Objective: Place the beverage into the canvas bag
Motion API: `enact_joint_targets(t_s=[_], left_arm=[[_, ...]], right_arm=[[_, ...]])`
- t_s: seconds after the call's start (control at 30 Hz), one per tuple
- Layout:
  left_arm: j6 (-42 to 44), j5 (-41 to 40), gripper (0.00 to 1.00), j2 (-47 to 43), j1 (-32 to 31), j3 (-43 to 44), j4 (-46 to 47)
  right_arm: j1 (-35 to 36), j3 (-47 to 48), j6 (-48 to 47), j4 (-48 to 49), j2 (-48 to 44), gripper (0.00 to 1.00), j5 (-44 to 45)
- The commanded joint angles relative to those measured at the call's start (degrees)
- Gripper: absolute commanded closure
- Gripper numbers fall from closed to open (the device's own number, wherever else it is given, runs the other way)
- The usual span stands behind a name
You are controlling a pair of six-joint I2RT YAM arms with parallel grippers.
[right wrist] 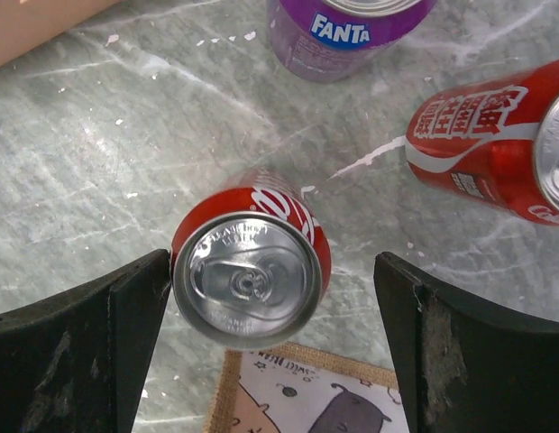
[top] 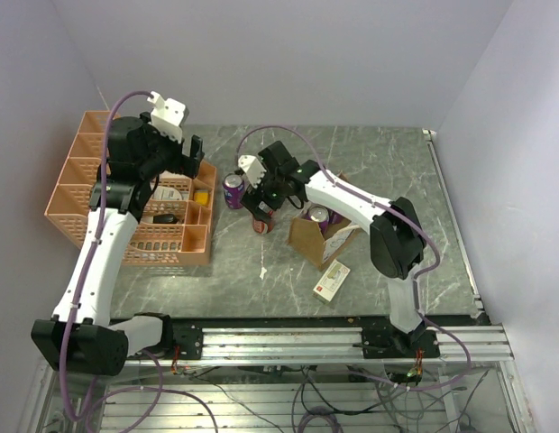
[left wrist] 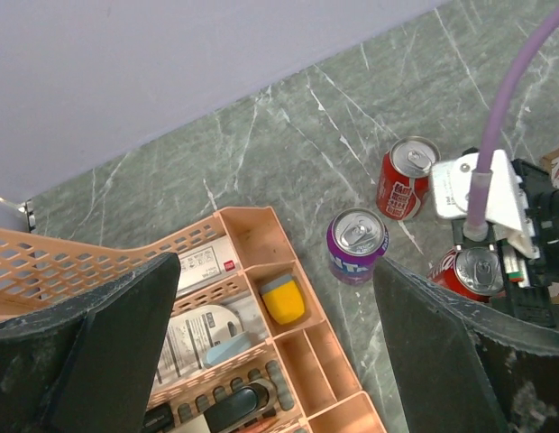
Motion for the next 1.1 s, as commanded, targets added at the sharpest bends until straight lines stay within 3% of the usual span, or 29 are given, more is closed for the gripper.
enact_joint_targets(t_s=[0.0, 0.27, 0.47, 0.6, 1.07], left_arm=[[-0.8, 1.4, 0.01, -2.3, 0.1, -1.2, 3.7], [-0.5, 1.9, 0.01, -2.4, 0.1, -1.5, 3.7], [-0.2, 2.5, 0.01, -2.6, 0.1, -2.3, 4.4], [0.0, 3.0, 0.02, -2.3, 0.1, -2.1, 4.1], [0.8, 3.2, 0.05, -1.8, 0.1, -2.5, 4.9]], right_arm=[[0.2, 2.2, 1.1, -0.8, 2.4, 0.08, -2.7], [0.2, 3.7, 1.7, -1.8, 4.0, 0.28, -4.6], [0.2, 3.6, 1.1, -1.6, 0.7, 0.59, -3.7], [0.2, 5.5, -1.0, -4.4, -3.5, 0.74, -6.6], [0.2, 4.9, -6.9, -9.0, -19.4, 0.77, -8.8]])
